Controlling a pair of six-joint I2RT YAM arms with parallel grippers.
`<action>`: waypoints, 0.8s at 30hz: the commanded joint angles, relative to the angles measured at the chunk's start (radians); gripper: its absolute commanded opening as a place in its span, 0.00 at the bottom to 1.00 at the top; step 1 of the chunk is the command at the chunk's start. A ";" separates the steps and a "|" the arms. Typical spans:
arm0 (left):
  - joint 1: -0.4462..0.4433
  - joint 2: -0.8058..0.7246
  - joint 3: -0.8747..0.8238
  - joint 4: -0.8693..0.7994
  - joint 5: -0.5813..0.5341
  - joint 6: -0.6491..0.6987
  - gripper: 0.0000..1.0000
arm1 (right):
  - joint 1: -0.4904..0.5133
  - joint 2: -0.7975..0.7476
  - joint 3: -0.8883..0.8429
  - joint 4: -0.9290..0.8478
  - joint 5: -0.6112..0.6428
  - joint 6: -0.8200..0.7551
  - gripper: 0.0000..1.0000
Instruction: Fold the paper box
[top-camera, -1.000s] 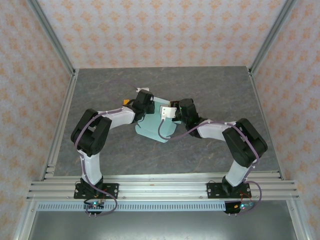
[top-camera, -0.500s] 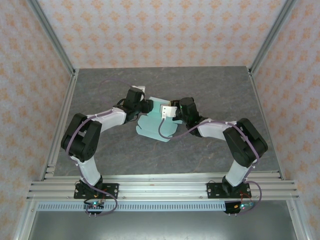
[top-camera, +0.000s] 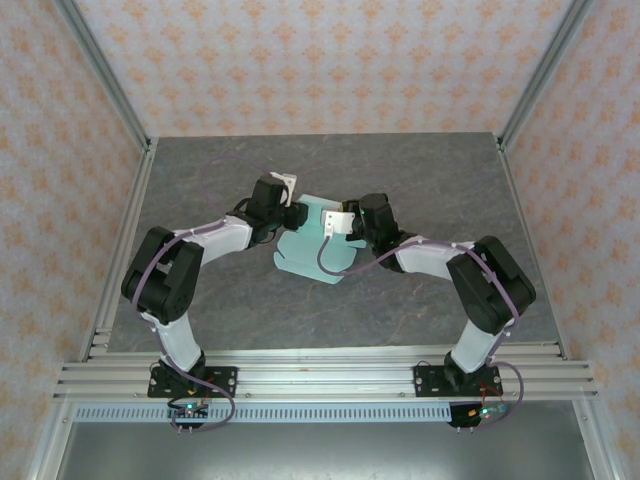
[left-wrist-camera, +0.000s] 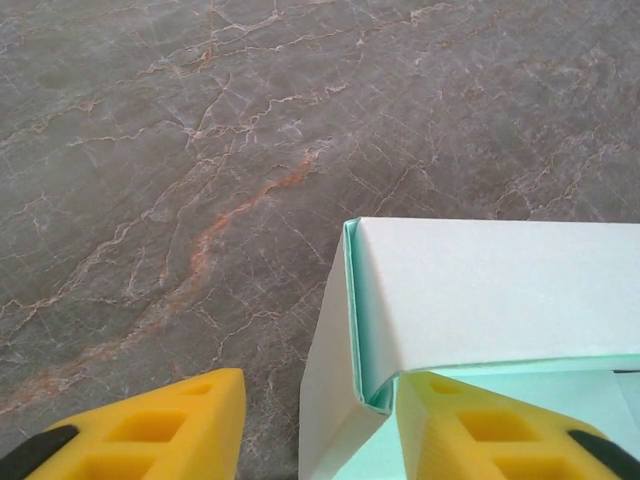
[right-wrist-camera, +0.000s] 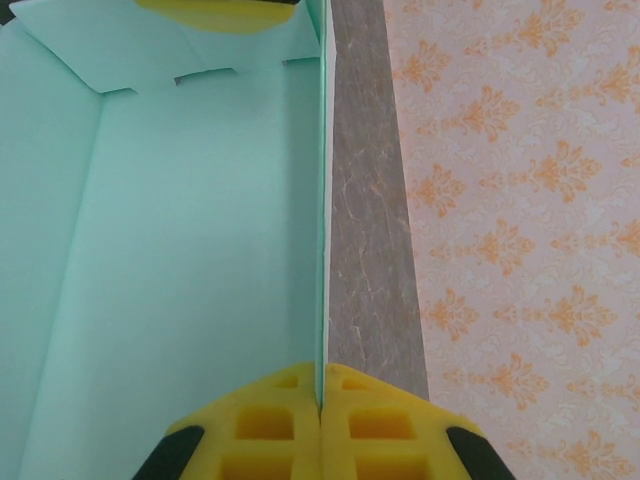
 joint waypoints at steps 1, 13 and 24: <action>0.009 0.038 0.042 0.003 0.016 0.046 0.40 | -0.003 -0.029 0.026 -0.021 -0.018 0.005 0.00; 0.010 0.104 0.096 0.026 0.050 0.057 0.25 | -0.002 -0.031 0.032 -0.040 -0.026 0.007 0.00; 0.010 0.075 0.066 0.033 0.035 0.046 0.15 | -0.001 -0.031 0.032 -0.037 -0.022 0.015 0.00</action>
